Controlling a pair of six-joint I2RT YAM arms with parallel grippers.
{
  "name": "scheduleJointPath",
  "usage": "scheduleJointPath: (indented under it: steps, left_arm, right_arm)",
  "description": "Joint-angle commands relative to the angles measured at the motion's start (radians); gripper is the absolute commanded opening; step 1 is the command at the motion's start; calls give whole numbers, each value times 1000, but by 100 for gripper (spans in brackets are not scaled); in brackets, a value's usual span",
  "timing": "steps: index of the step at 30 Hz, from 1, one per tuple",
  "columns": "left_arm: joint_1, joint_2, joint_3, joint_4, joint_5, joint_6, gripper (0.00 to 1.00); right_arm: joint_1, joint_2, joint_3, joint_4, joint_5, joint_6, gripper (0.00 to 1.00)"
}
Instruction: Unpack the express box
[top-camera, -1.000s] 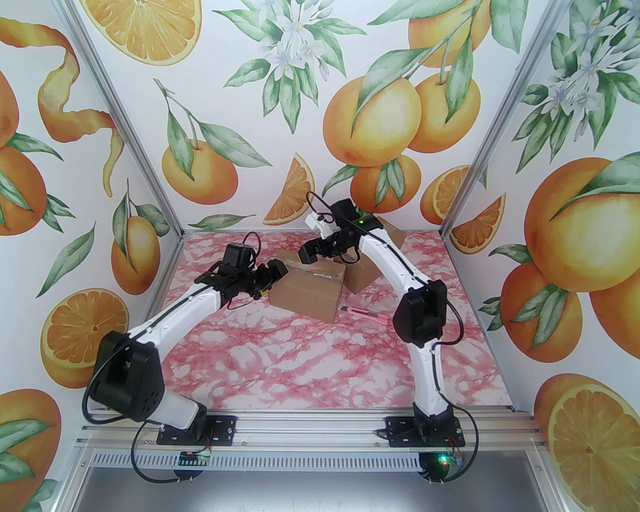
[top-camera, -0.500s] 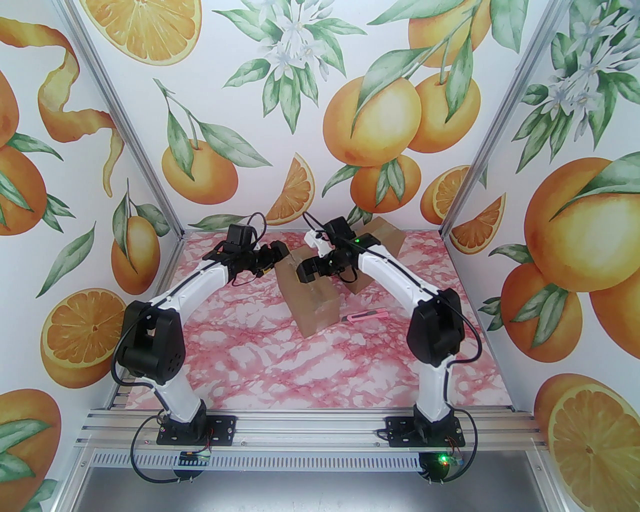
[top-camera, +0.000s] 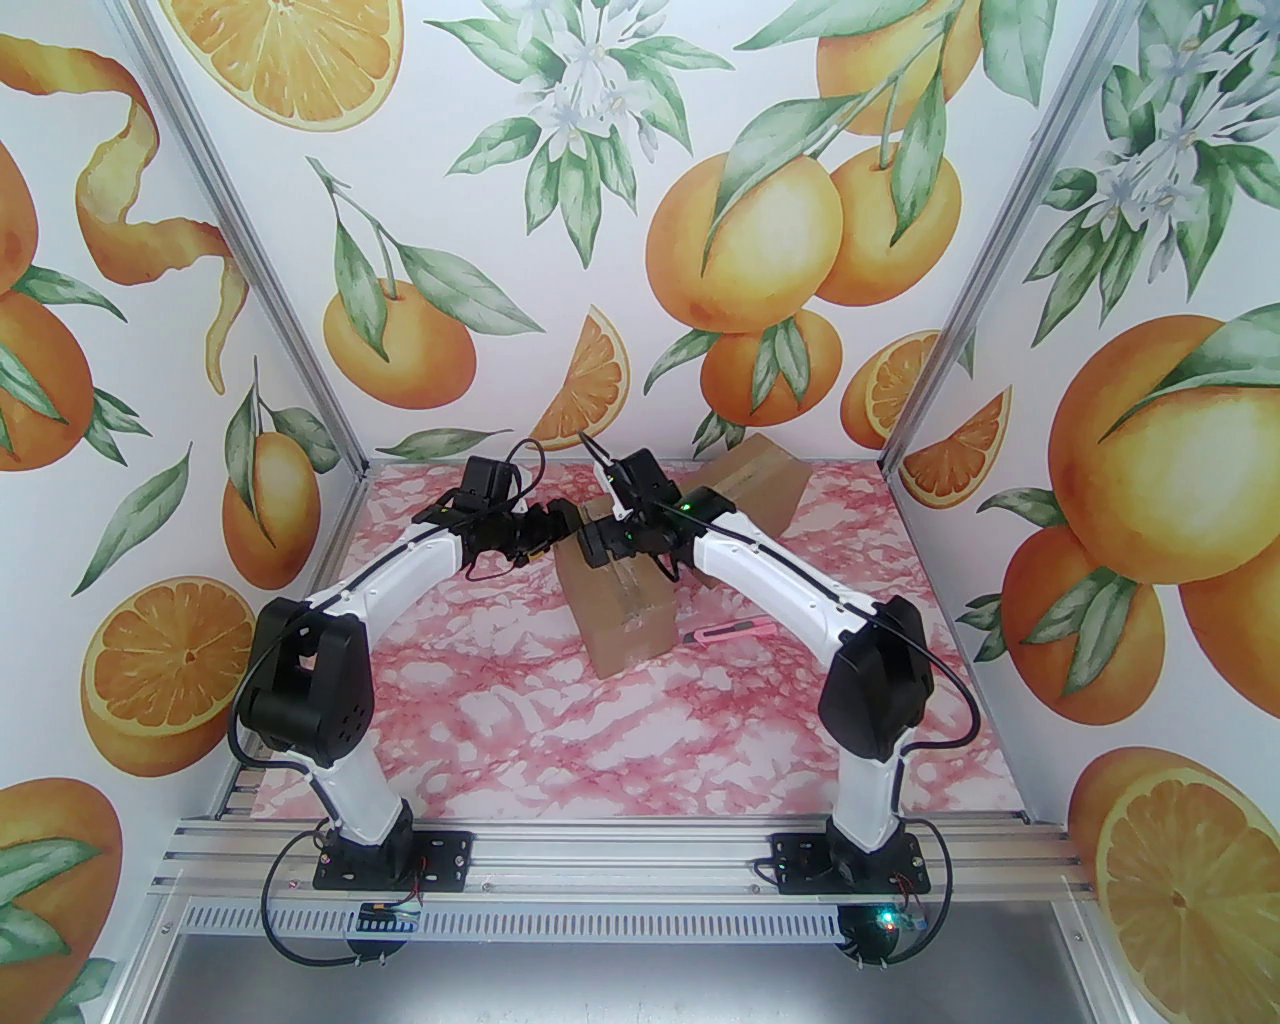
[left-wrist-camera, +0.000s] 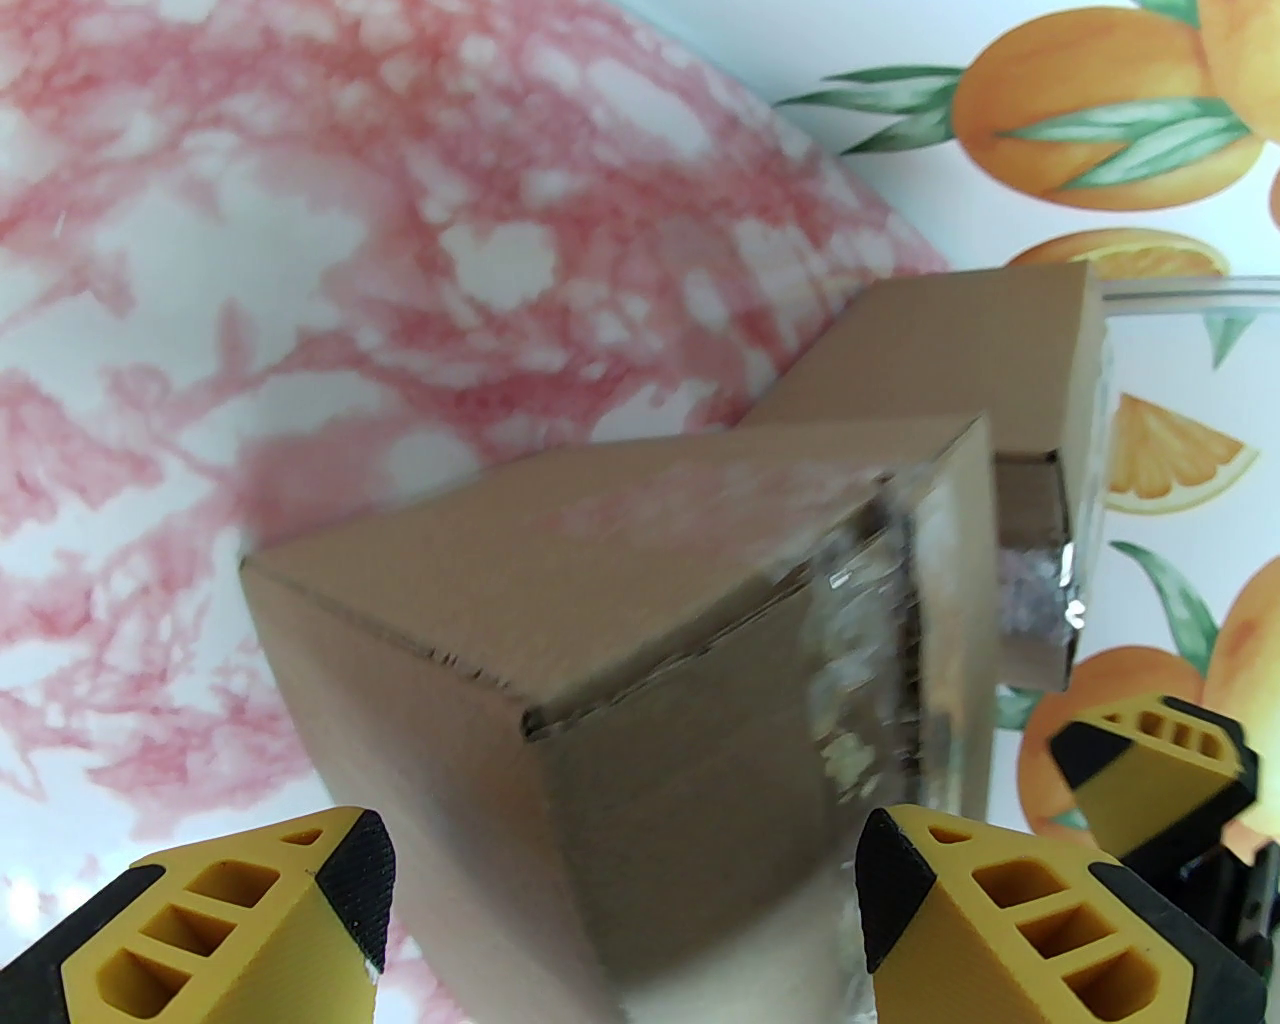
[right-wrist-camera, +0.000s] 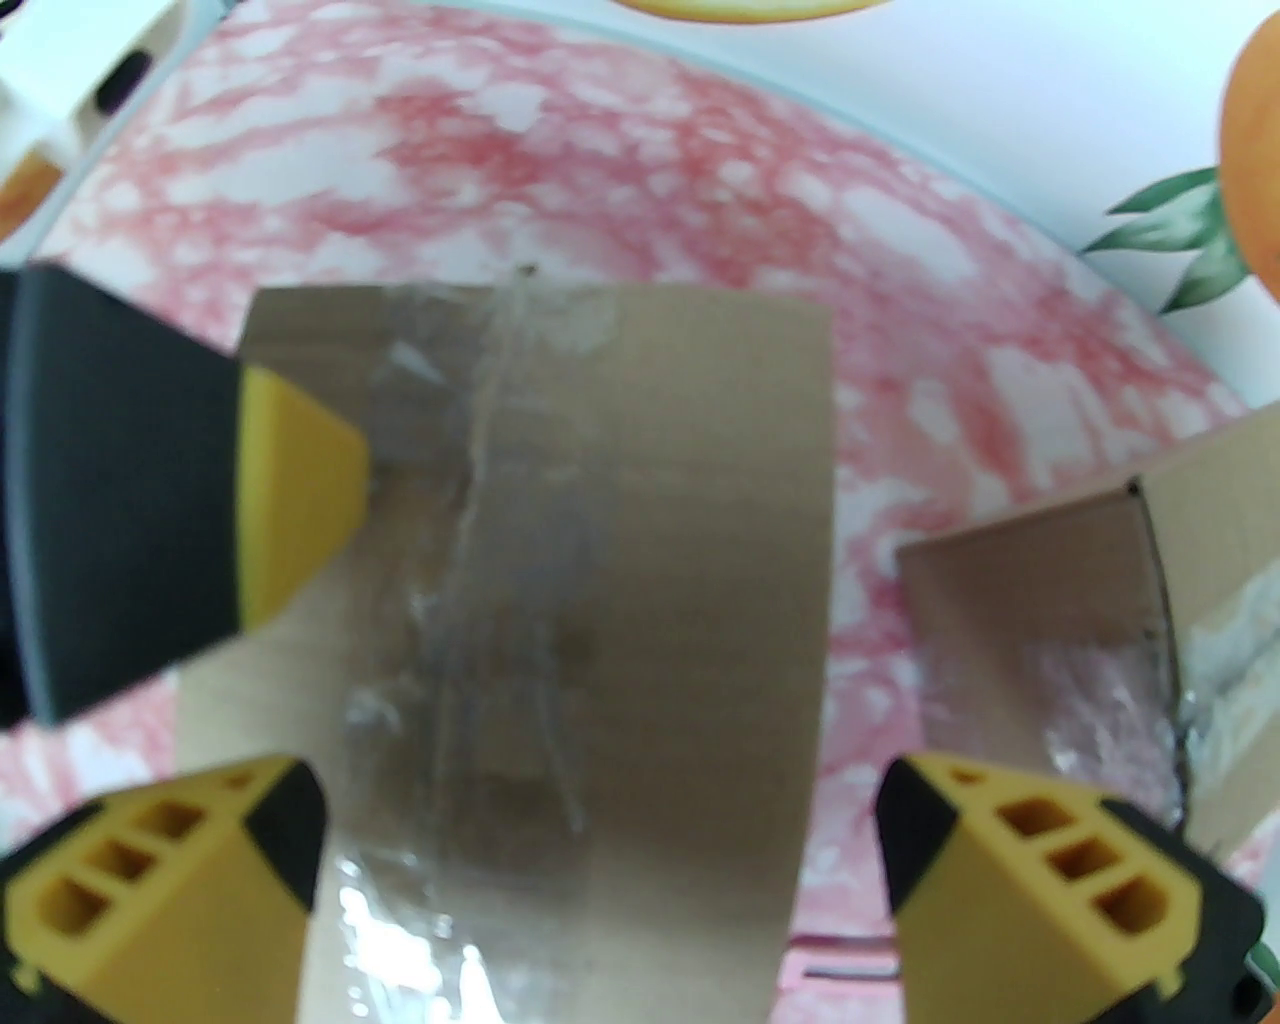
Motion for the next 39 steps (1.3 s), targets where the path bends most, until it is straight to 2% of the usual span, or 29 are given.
scheduleJointPath:
  steps: [1,6,10,16,20,27,33,39]
  left_arm:
    - [-4,12,-22,-43,-1,42,80]
    - [-3,32,-21,-71,-19,73,79]
    - [-2,40,-23,-83,-29,93,79]
    - [-3,65,-15,-103,-35,122,79]
    - [-2,76,-6,-120,-42,140,79]
    - [-3,82,2,-155,-69,181,78]
    - [-3,103,5,-176,-83,206,77]
    - [-4,128,4,-200,-109,240,76]
  right_arm:
    - [20,-19,-13,-28,119,16,94]
    - [41,3,-6,-41,200,9,92]
    - [53,15,-33,-30,200,23,87]
    - [58,-2,-81,0,163,29,87]
    - [71,-3,-100,-5,265,28,86]
    - [77,-51,-112,51,416,-25,68]
    - [68,-79,-107,57,448,-62,55]
    - [43,-99,-79,68,415,-91,41]
